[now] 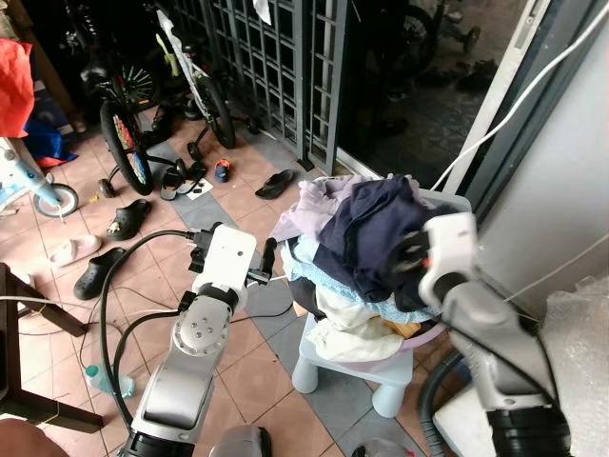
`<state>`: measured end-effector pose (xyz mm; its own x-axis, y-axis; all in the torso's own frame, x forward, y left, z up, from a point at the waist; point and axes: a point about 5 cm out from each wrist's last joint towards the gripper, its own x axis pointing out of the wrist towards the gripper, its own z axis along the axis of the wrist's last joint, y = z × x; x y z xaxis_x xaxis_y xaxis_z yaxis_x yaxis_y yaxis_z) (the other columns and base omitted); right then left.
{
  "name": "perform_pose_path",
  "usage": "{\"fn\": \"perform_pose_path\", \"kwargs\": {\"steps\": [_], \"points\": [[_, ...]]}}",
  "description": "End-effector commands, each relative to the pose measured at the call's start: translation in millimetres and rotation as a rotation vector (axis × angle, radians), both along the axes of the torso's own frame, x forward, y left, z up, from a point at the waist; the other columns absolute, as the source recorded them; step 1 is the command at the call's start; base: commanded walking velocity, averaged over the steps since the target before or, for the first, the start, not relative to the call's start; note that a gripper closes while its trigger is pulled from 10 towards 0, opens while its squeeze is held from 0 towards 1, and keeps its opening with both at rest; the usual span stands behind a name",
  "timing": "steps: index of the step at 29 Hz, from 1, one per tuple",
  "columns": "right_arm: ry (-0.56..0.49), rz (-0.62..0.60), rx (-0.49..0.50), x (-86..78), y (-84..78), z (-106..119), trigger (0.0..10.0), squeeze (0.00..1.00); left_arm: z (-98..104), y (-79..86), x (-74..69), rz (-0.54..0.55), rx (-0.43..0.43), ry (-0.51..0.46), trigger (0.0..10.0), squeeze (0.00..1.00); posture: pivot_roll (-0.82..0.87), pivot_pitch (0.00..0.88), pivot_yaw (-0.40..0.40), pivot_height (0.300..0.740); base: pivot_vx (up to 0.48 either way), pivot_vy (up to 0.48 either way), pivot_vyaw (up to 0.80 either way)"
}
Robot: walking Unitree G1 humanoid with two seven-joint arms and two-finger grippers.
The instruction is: Clothes washing
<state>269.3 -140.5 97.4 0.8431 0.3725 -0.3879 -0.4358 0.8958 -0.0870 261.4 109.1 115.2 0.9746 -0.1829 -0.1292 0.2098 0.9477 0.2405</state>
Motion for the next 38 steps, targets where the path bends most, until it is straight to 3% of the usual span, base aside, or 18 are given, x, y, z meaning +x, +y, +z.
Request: {"fn": "perform_pose_path", "kwargs": {"steps": [1, 4, 7, 19, 24, 30, 33, 34, 38], "points": [[-0.011, 0.075, -0.001, -3.2, 9.1, 4.9, 10.0, 1.0, -0.1, 2.2, -1.4, 0.0, 0.011, 0.001, 10.0, 0.0, 0.01, 0.0, 0.057, 0.74, 0.0, 0.0, 0.0], [0.01, 0.168, 0.004, -8.0, 14.5, 5.5, 10.0, 1.0, -0.1, 4.2, -1.7, 0.002, 0.014, 0.004, 10.0, 0.0, 0.01, 0.0, 0.063, 0.74, 0.0, 0.0, 0.0], [0.013, 0.244, -0.059, -9.2, 15.5, 2.0, 10.0, 1.0, 0.7, 5.2, -1.3, -0.005, 0.02, 0.005, 10.0, 0.0, 0.01, 0.004, 0.082, 0.74, 0.0, 0.0, 0.0], [0.043, 0.335, -0.054, -16.4, 10.6, 3.6, 10.0, 1.0, 0.3, 0.9, -3.9, -0.02, 0.024, 0.007, 10.0, 0.0, 0.01, 0.022, 0.072, 0.74, 0.0, 0.0, 0.0], [0.058, 0.377, -0.071, -15.7, -1.4, 7.7, 10.0, 1.0, 0.7, -1.1, -5.1, -0.016, 0.019, 0.011, 10.0, 0.0, 0.0, 0.028, 0.057, 0.74, 0.0, 0.0, 0.0], [0.065, 0.416, -0.059, -16.0, -12.5, 14.7, 10.0, 1.0, -7.4, -1.1, -11.3, 0.002, -0.005, 0.052, 10.0, 0.0, -0.02, 0.032, 0.044, 0.74, 0.0, 0.0, 0.0], [0.046, 0.387, -0.094, -10.9, -18.0, 15.9, 10.0, 1.0, -8.4, -4.8, -12.7, -0.038, -0.02, 0.072, 10.0, 0.0, -0.01, 0.028, 0.043, 0.74, 0.0, 0.0, 0.0], [0.027, 0.36, -0.057, -7.7, -19.3, 19.2, 10.0, 1.0, -9.1, -10.1, -14.4, -0.094, -0.036, 0.092, 10.0, 0.0, -0.01, 0.027, 0.042, 0.74, 0.0, 0.0, 0.0], [-0.048, 0.339, -0.013, -3.6, -15.6, 29.2, 10.0, 1.0, -8.3, -9.8, -15.5, -0.097, -0.017, 0.082, 10.0, 0.0, -0.01, 0.028, 0.046, 0.74, 0.0, 0.0, 0.0]]}}
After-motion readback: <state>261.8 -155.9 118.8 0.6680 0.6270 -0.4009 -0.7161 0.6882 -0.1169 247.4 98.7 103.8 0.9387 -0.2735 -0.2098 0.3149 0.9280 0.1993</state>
